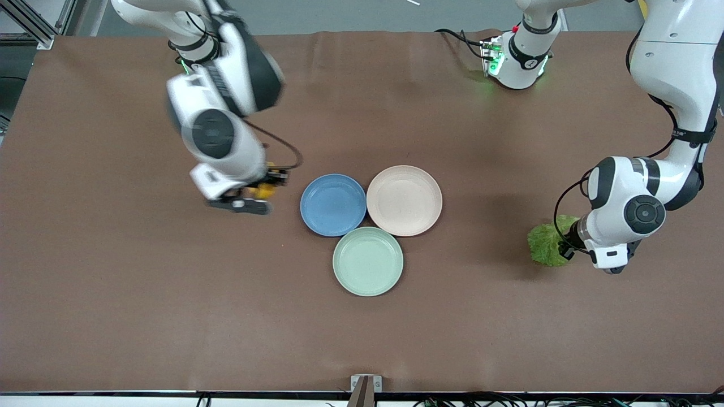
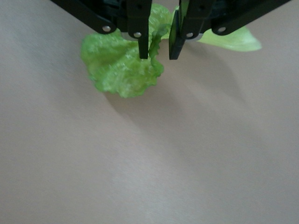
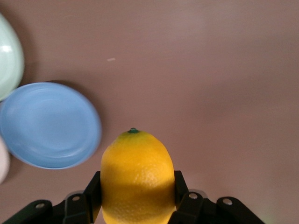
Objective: Pick lemon and lettuce from plates
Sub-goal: 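Lift the lemon with the right gripper while the left gripper carries lettuce away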
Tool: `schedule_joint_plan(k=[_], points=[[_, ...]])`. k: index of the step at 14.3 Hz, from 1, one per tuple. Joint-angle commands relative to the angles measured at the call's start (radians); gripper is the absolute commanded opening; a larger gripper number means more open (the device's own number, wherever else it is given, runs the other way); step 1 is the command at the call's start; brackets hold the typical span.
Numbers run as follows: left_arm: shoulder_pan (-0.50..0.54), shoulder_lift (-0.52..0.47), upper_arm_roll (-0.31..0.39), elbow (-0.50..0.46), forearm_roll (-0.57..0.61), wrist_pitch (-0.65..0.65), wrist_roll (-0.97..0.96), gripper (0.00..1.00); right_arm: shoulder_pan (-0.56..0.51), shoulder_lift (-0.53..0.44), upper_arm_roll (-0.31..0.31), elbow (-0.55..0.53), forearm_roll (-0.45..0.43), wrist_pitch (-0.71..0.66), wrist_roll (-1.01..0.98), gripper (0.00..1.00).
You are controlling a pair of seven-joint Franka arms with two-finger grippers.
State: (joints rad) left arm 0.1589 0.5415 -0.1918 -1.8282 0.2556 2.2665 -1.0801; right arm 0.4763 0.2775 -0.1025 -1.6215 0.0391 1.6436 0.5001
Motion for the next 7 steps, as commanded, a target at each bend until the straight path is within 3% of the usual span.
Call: schedule_joint_plan(k=[1, 4, 7], points=[[-0.015, -0.001, -0.006, 0.026, -0.002, -0.004, -0.014, 1.00, -0.210, -0.049, 0.021, -0.133, -0.018, 0.053, -0.251, 0.27], [-0.007, -0.084, -0.034, 0.026, -0.001, -0.033, -0.001, 1.00, -0.352, -0.038, 0.023, -0.239, -0.051, 0.253, -0.435, 0.27], [-0.002, -0.201, -0.087, 0.070, -0.001, -0.158, 0.037, 1.00, -0.419, 0.046, 0.023, -0.294, -0.051, 0.451, -0.563, 0.28]])
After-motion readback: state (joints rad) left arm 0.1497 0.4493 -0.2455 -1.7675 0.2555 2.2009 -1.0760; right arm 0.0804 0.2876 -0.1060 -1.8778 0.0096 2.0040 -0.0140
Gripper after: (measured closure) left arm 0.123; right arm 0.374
